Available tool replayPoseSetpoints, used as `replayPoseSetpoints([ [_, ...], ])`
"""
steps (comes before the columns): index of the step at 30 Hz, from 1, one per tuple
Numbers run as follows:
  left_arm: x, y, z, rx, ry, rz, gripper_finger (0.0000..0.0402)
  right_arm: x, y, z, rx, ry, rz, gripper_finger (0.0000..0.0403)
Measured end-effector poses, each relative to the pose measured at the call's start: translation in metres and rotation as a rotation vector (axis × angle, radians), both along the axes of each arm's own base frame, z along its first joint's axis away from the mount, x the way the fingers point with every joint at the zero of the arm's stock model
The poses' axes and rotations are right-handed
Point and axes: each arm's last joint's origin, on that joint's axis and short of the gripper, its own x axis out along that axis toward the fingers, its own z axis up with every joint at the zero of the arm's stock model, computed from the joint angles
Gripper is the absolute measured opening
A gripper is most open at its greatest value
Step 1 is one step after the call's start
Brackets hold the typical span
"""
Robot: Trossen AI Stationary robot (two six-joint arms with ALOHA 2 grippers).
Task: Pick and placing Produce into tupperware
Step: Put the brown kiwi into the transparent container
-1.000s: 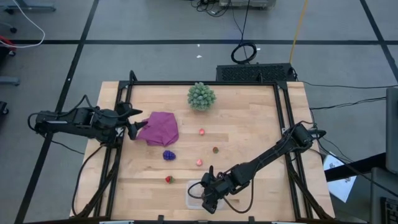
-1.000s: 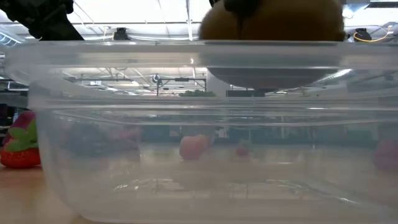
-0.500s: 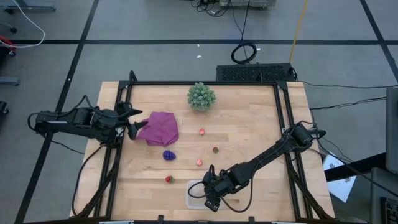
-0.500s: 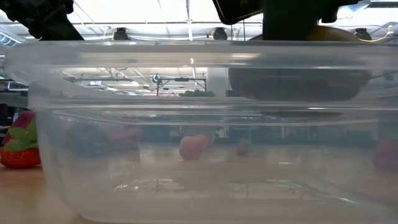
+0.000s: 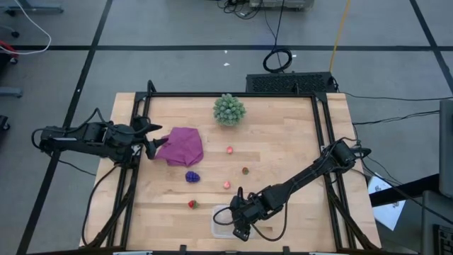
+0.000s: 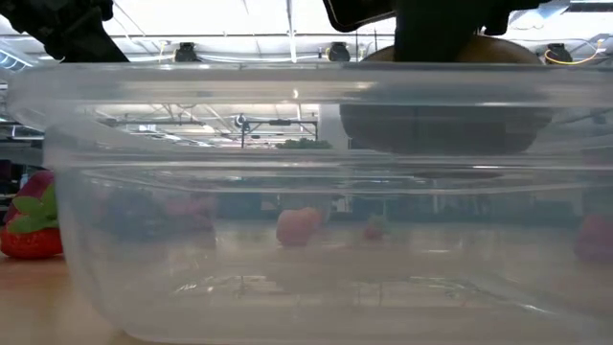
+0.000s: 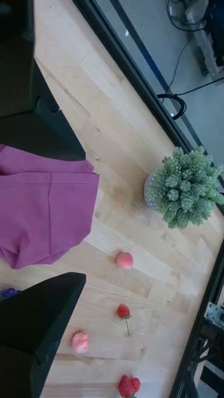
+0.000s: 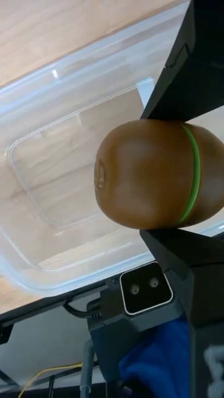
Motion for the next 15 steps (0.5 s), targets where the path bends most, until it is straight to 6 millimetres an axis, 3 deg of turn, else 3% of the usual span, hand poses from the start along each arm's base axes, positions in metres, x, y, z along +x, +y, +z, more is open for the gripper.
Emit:
replayPoseSetpoints([
  [15, 0.0, 0.0, 0.0, 0.001, 0.0, 0.0, 0.0312, 0.0, -0.003, -0.001, -0.009, 0.016, 0.0, 0.0251],
])
